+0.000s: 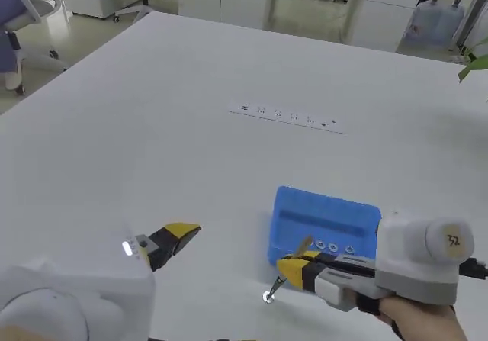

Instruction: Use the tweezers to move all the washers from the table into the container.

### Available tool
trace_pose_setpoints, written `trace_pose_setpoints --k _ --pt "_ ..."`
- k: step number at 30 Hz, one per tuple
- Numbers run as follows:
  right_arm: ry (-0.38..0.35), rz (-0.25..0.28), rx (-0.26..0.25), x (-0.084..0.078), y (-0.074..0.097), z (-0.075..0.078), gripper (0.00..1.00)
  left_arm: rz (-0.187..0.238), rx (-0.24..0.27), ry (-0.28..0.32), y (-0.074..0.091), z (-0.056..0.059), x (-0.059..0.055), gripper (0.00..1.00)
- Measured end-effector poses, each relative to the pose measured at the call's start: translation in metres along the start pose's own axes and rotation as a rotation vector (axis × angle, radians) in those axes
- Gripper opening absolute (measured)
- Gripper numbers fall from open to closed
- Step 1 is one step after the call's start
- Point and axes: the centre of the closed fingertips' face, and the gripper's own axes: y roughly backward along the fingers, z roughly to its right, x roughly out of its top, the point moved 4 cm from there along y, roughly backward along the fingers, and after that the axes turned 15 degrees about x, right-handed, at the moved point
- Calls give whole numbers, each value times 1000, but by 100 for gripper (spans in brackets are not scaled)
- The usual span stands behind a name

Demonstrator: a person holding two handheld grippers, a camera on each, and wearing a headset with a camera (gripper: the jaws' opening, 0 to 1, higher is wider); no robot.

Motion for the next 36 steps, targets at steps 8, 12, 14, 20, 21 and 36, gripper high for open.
trace_pose_setpoints --k 8,12,14,20,21,36 --pt "144 -90 7 -3 -6 -10 3 -1 -1 -4 1 1 1 91" --pt "238 -145 73 -8 -14 -23 4 -1 -1 -5 1 1 0 91" --pt "285 -166 84 -9 -15 -27 4 -2 0 -5 1 1 0 91" --pt "248 -121 59 -7 -12 -20 3 2 7 4 2 -1 0 91" --pt "227 -112 47 -6 -9 -17 2 1 8 1 2 -1 0 91" --pt "111 197 73 52 23 -20 2 3 7 10 1 -1 -2 91"
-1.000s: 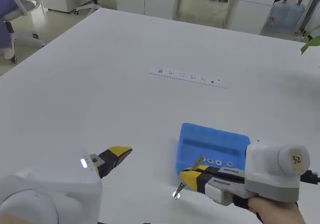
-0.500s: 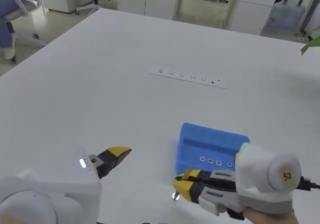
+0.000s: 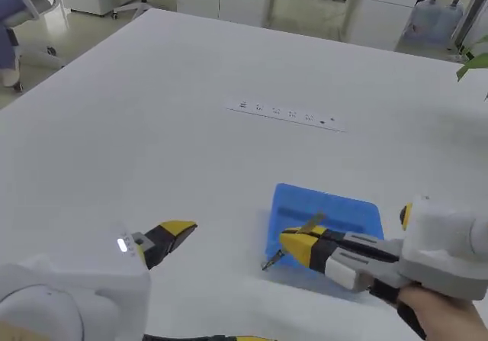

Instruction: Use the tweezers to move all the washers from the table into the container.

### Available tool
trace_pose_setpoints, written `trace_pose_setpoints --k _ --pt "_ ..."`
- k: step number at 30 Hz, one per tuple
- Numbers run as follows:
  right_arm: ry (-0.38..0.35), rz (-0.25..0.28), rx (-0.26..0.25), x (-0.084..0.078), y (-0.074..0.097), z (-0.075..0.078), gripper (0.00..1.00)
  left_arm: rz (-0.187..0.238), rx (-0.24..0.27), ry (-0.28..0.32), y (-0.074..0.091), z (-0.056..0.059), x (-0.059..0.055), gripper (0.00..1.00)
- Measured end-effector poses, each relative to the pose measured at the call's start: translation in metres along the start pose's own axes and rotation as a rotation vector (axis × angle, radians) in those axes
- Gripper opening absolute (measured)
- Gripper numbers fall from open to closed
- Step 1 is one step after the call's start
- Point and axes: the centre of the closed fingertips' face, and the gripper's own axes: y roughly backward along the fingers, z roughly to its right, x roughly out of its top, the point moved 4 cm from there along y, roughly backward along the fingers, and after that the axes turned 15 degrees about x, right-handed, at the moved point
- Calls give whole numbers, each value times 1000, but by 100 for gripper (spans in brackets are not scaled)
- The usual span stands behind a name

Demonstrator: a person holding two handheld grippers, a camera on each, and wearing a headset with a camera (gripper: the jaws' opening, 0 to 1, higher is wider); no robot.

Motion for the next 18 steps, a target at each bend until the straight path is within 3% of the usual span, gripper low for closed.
trace_pose_setpoints --k 2,9,12,18 --pt "-1 48 -24 12 5 7 2 0 -1 2 0 0 0 91" --pt "28 30 -115 22 13 32 2 -3 -1 -3 0 -2 0 91" --pt "40 -5 -167 20 13 46 2 1 1 0 0 -3 1 90" --pt "5 -61 -206 7 7 72 2 0 6 -3 1 -4 0 91"
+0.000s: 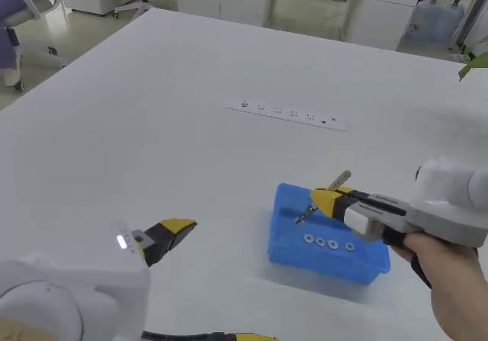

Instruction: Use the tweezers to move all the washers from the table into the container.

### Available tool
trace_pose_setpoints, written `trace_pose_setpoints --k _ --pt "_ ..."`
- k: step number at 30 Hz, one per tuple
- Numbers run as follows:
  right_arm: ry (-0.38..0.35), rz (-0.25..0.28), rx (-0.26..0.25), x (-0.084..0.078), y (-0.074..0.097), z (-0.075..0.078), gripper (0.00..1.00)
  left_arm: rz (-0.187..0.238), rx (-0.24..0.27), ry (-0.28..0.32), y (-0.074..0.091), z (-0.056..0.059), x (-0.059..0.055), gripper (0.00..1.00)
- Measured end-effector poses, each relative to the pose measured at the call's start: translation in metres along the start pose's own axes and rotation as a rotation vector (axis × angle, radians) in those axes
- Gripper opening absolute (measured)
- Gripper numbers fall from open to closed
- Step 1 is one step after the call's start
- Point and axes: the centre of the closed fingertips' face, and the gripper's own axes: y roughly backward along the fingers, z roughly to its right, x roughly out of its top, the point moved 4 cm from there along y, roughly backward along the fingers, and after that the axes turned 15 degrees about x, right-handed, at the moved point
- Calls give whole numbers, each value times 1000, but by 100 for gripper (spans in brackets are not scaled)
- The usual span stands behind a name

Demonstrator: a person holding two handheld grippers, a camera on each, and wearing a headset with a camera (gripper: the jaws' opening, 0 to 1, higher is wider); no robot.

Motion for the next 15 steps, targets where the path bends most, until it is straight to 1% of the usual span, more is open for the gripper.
trace_pose_setpoints --k 2,5,9,12,15 --pt "-16 -9 -1 -4 -3 2 2 0 2 1 1 0 0 91" --pt "-14 -39 -2 -10 -8 3 2 -4 8 3 2 -2 -1 90" --pt "-7 -78 -10 -16 -10 6 2 -7 11 6 3 -3 -2 90" --pt "-13 -77 -15 -17 -11 9 2 -9 15 3 3 -5 -2 90" --pt "-14 -93 -24 -19 -13 11 2 -7 20 7 4 -7 -2 90"
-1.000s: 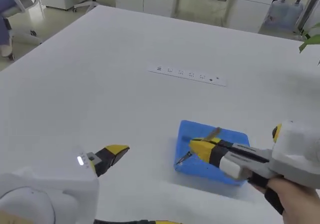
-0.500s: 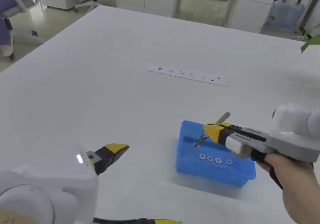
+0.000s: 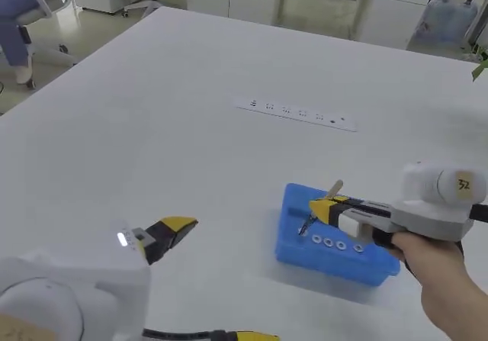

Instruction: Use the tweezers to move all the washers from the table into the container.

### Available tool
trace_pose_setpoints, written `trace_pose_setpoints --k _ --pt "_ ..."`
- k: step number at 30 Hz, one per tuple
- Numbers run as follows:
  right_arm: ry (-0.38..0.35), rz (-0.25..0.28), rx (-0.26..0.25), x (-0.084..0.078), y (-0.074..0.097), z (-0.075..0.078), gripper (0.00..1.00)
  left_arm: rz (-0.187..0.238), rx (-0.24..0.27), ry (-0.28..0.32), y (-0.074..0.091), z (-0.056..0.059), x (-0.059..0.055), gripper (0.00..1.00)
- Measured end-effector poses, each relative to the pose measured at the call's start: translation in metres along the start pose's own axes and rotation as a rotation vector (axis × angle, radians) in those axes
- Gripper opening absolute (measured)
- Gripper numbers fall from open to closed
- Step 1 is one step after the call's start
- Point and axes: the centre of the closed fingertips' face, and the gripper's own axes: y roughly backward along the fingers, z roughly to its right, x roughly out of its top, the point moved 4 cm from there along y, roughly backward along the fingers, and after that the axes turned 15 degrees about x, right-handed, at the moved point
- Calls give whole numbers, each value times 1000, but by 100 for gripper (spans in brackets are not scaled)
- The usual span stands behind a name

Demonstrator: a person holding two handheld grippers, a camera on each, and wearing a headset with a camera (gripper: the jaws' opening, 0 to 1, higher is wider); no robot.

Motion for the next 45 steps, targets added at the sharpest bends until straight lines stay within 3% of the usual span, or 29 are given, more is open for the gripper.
trace_pose_setpoints --k 4,15,25,38,43,45 --pt "12 -25 -5 -3 -1 2 2 -1 2 -2 0 -1 0 90" --pt "-9 -29 -23 -5 -2 6 2 18 14 1 -2 -4 4 90" --pt "-28 37 -22 2 7 1 3 82 66 38 0 -17 16 86" --pt "65 118 52 23 37 -47 3 108 -24 31 -5 0 24 67" --pt "142 36 127 13 45 -70 3 114 -74 25 -8 9 26 63" --pt "141 21 148 6 47 -78 3 130 -145 23 -7 17 29 61"
